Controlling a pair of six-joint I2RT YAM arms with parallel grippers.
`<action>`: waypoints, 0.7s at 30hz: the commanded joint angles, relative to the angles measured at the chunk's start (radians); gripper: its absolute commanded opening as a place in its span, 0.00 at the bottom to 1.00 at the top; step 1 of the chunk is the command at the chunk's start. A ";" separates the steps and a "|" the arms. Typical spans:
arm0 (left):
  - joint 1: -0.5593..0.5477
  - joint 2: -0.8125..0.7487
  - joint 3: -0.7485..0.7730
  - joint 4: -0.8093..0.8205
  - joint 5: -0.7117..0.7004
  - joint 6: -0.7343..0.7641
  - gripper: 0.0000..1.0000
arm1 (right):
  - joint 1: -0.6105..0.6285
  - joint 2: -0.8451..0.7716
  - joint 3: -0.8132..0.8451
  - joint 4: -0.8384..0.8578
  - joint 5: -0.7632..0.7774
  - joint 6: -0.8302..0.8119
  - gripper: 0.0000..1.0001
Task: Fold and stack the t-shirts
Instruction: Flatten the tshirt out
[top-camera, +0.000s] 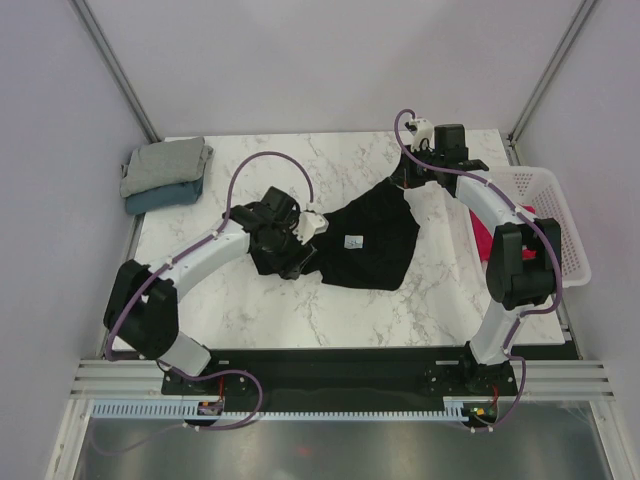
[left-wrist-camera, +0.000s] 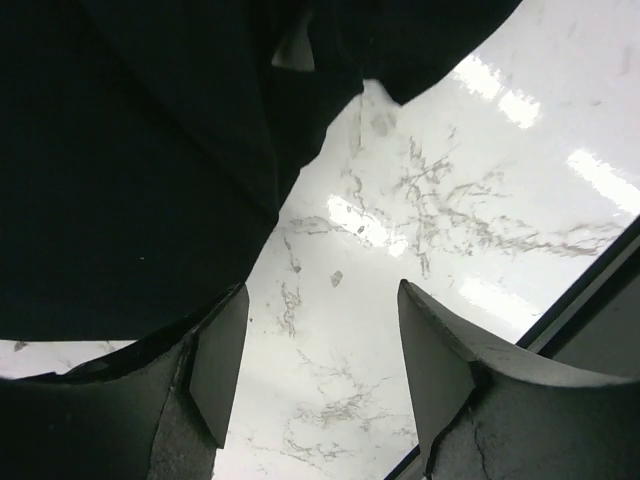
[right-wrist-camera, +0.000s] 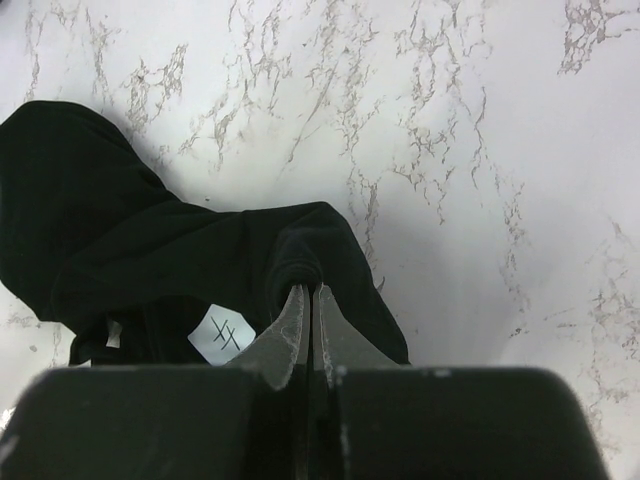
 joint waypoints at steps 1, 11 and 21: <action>-0.039 0.039 -0.030 0.036 -0.115 0.044 0.68 | -0.003 -0.023 0.032 0.047 -0.022 -0.001 0.00; -0.051 0.156 -0.072 0.198 -0.262 0.055 0.70 | -0.003 -0.067 -0.013 0.067 -0.030 0.004 0.00; -0.051 0.205 -0.078 0.289 -0.345 0.064 0.37 | -0.003 -0.078 -0.033 0.076 -0.028 0.007 0.00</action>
